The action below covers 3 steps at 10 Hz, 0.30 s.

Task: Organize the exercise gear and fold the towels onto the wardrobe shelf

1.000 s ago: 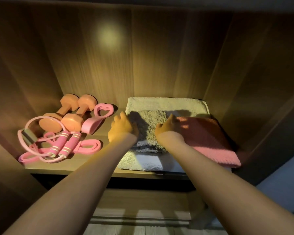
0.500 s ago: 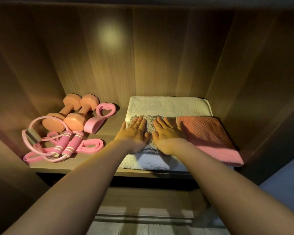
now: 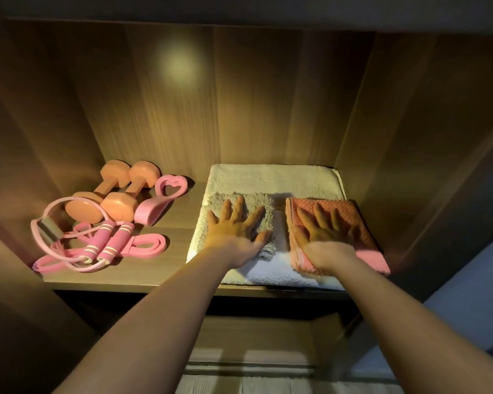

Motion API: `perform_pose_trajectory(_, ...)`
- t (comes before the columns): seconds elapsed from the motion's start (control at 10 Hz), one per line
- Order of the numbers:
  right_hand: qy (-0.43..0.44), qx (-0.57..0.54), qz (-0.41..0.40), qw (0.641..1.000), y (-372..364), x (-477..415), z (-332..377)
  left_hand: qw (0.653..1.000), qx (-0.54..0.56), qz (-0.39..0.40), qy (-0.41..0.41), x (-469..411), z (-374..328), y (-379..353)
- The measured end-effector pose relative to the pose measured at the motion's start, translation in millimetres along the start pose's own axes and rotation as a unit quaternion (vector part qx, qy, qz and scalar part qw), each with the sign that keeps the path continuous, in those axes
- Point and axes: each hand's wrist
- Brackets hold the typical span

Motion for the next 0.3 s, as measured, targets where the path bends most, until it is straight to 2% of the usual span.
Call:
perform_pose_trajectory(0.1,-0.003,0.005,0.008,1.000,-0.5,-1.8,1.7,1.000,-0.011,0.000,0.006,-3.3,0.3,-5.1)
perform_pose_trajectory(0.2,0.000,0.002,0.027,1.000,2.8,-1.5,-0.4,0.999,-0.014,0.032,0.009,-1.6,-1.1,1.4)
perform_pose_trajectory(0.3,0.000,-0.033,0.022,0.999,22.8,15.0,5.8,1.000,-0.008,0.020,0.006,7.4,-2.7,15.6)
Point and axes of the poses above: each hand's wrist, its own x-axis away from the middle knuckle, its own y-axis out of the back of the hand, z = x × y, and after that the axes turned 3 degrees about x, right-handed
